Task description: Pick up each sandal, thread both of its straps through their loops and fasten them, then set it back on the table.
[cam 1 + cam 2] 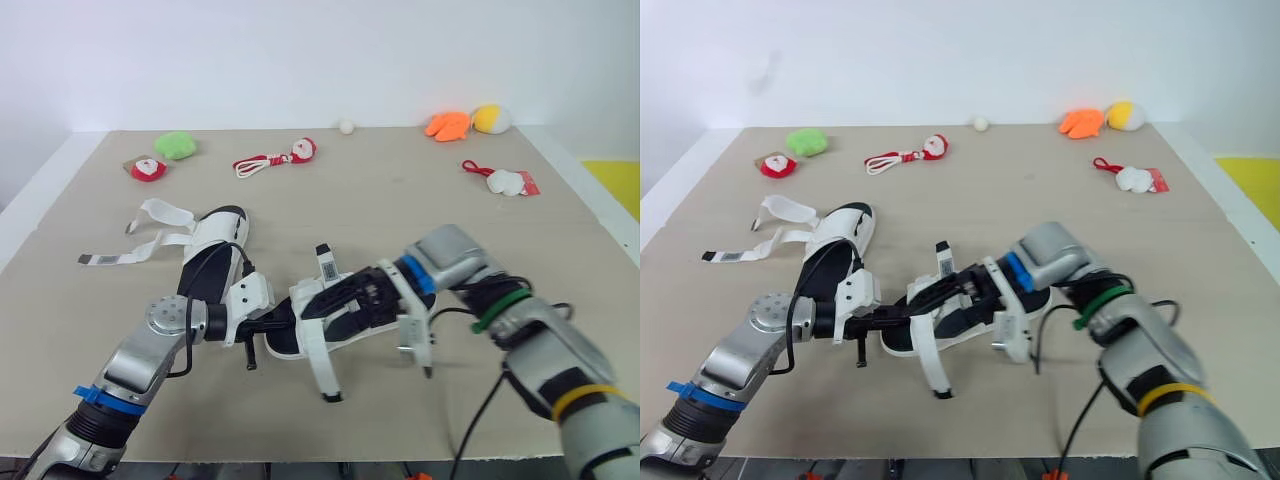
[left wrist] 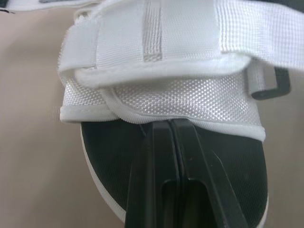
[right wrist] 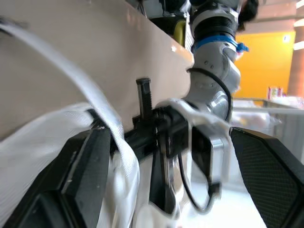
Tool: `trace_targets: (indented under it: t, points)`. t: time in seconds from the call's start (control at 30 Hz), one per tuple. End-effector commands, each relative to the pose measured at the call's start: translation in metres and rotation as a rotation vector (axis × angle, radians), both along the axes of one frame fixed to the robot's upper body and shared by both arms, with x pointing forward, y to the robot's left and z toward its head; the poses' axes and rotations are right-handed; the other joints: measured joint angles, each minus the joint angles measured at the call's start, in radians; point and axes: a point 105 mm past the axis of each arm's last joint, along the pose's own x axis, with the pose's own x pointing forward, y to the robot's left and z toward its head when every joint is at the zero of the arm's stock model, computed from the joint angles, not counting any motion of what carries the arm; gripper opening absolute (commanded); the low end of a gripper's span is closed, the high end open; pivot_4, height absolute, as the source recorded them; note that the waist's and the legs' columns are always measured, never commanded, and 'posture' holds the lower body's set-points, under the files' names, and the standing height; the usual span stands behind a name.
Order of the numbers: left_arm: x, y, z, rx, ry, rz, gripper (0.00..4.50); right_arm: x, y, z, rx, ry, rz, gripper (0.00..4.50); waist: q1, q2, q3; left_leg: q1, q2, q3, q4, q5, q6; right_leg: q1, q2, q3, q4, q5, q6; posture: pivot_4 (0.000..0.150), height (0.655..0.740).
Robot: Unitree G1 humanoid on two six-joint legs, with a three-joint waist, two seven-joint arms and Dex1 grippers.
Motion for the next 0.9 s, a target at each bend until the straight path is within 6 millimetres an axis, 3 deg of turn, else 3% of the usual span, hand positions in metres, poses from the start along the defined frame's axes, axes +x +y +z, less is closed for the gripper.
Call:
trace_targets:
  t: [0.03, 0.17, 0.27, 0.33, 0.47, 0.67, 0.77, 0.9]
  points:
    - [-0.011, 0.005, -0.028, 0.064, 0.110, -0.005, 0.00, -0.017, -0.007, -0.002, 0.039, 0.193, -0.066, 4.41, 0.000, -0.001, 0.000, 0.000, 0.000, 0.000, 0.000, -0.001, 0.001, 0.000, 0.000, 0.000, 0.000, -0.001, 0.000, 0.150, 0.7400]
    - [-0.012, 0.003, -0.029, 0.062, 0.117, -0.017, 0.00, -0.014, -0.010, -0.003, 0.045, 0.437, -0.252, 4.41, 0.000, 0.000, -0.001, 0.000, 0.000, 0.000, 0.000, -0.002, 0.003, 0.000, 0.000, 0.000, 0.000, -0.002, 0.000, 0.150, 0.7400]
    - [-0.011, 0.002, -0.028, 0.062, 0.117, -0.023, 0.00, 0.001, -0.019, -0.005, 0.010, 0.906, -0.569, 4.41, 0.001, 0.000, 0.000, 0.000, 0.000, 0.000, 0.001, -0.001, 0.003, 0.001, 0.000, 0.001, 0.000, 0.000, 0.000, 0.150, 0.7400]
    - [-0.011, 0.002, -0.028, 0.063, 0.117, -0.026, 0.00, 0.006, -0.033, -0.017, -0.114, 1.231, -0.819, 4.41, 0.002, 0.000, 0.000, -0.001, 0.000, 0.000, 0.002, -0.001, 0.003, 0.001, -0.001, 0.001, 0.000, -0.001, -0.002, 0.150, 0.7400]
    - [-0.011, 0.002, -0.029, 0.063, 0.118, -0.027, 0.00, -0.017, -0.043, -0.013, -0.302, 1.685, -0.951, 4.41, 0.001, 0.000, -0.001, -0.001, 0.000, 0.001, 0.003, -0.001, 0.003, 0.001, -0.002, 0.001, -0.001, -0.002, -0.004, 0.150, 0.7400]
    - [-0.014, 0.002, -0.030, 0.062, 0.126, -0.031, 0.00, -0.042, -0.049, -0.017, -0.496, 1.928, -1.021, 4.41, 0.002, 0.000, -0.001, -0.003, 0.000, 0.000, 0.002, -0.002, 0.003, -0.001, 0.000, -0.002, -0.001, -0.006, 0.008, 0.150, 0.7400]
    - [-0.014, 0.001, -0.029, 0.059, 0.127, -0.031, 0.00, -0.036, -0.046, -0.031, -0.494, 1.962, -1.132, 4.41, 0.002, -0.002, -0.002, -0.004, 0.000, 0.000, 0.002, -0.002, 0.003, -0.001, 0.000, -0.002, -0.002, -0.006, 0.009, 0.150, 0.7400]
    - [-0.014, 0.001, -0.029, 0.058, 0.128, -0.029, 0.00, -0.036, -0.040, -0.029, -0.529, 2.029, -1.137, 4.41, 0.001, -0.002, -0.002, -0.005, 0.000, 0.000, 0.002, -0.002, 0.003, -0.002, 0.000, -0.002, -0.002, -0.005, 0.010, 0.150, 0.7400]
